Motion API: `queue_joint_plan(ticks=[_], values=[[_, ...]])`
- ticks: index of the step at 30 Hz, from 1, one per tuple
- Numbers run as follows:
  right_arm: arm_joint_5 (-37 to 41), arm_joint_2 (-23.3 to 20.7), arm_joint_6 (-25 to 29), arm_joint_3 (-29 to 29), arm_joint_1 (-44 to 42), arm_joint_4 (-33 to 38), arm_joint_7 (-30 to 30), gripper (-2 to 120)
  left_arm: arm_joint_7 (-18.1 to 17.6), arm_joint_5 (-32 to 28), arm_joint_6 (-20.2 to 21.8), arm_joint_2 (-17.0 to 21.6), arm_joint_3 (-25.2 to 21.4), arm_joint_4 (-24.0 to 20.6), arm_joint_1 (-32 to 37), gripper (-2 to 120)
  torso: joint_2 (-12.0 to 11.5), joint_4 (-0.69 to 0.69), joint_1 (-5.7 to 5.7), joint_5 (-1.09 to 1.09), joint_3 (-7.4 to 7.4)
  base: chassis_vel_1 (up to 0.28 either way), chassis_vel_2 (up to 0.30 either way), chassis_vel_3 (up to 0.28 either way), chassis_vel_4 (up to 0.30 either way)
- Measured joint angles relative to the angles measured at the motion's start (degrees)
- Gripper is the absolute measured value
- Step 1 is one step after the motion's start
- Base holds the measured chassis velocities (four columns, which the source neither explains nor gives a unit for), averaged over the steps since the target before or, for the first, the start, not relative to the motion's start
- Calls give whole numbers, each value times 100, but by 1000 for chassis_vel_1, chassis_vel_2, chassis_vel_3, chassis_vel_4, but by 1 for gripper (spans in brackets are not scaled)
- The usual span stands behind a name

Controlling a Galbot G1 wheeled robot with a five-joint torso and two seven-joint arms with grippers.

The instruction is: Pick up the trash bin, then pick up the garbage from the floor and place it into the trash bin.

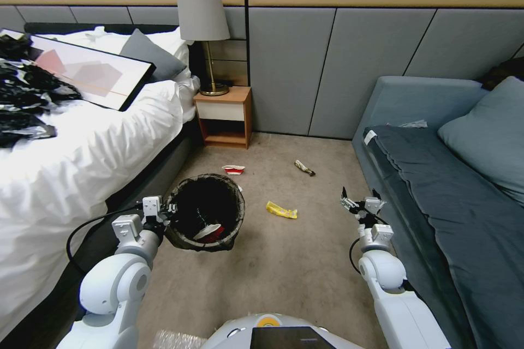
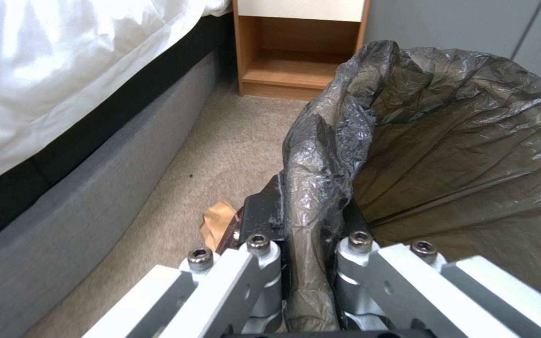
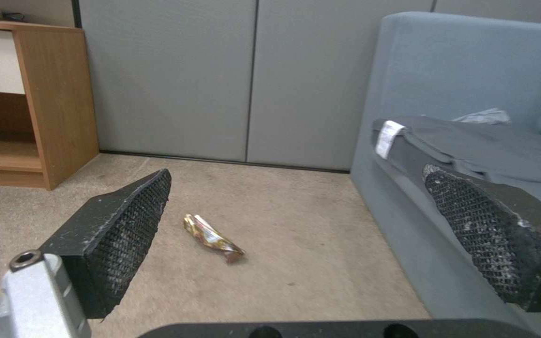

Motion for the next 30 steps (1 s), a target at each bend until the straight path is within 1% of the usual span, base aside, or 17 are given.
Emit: queue_joint_plan(ticks=[8,16,26,27,30], values=[[24,-35,-25,-6,22,-16,0,100,0,-5,0,32,-15,-3,6,4,0,-3,0,-1,0,-148,136,142,-140],[31,-23,-34,-49,47,-51,7,100,1,-17,0,60,-39,-13,16,4,0,0,1,-1,0,-160,155,157,-165],[29,-3,-35,-101,56,-70,23,100,2,-22,0,84,-29,-21,36,4,0,-3,1,0,0,-162,165,160,-166],[27,6,-35,-123,68,-81,37,100,3,-23,0,96,-27,-17,43,4,0,0,1,-1,0,-138,162,148,-151],[23,11,-34,-142,76,-95,46,100,2,-23,0,104,-23,-3,43,4,0,0,1,0,0,-142,162,146,-148]])
